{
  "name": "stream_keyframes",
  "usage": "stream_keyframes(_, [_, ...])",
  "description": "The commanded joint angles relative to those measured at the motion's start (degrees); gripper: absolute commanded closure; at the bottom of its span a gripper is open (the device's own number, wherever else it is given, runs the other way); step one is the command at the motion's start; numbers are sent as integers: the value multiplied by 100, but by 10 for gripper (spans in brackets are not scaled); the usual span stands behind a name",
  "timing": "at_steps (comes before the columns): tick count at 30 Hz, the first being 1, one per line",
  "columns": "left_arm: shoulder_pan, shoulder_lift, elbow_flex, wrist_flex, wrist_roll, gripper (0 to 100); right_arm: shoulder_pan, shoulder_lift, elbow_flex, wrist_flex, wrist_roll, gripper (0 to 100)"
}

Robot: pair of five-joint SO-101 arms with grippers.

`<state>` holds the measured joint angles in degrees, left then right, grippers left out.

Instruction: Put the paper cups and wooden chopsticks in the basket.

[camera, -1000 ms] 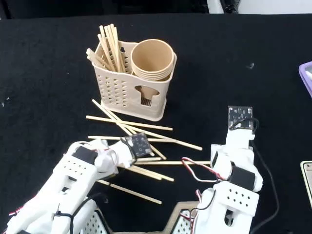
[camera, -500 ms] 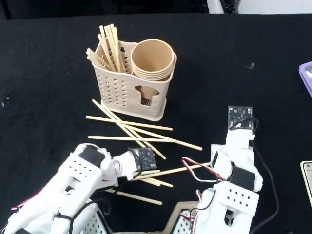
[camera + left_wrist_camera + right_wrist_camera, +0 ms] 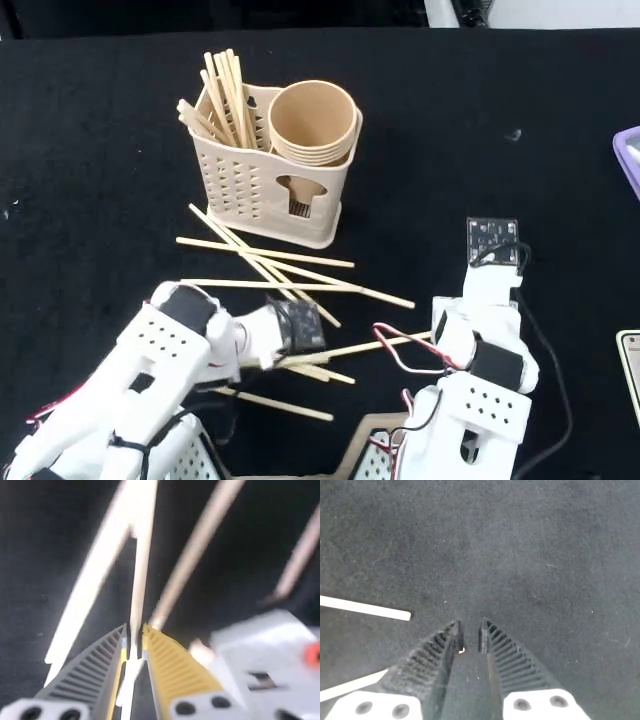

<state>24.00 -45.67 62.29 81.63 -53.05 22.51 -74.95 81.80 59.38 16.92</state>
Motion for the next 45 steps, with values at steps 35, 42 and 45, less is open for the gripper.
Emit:
stream_keyframes(35, [-127, -53, 1314, -2505, 0, 852, -97, -154, -31, -105, -53, 927])
stream_keyframes(42, [-119, -79, 1103, -1873, -35, 964, -97, -154, -31, -114, -53, 926])
stream_keyframes(45, [-119, -79, 813, -1451, -44, 970, -97, -154, -22, -114, -53, 926])
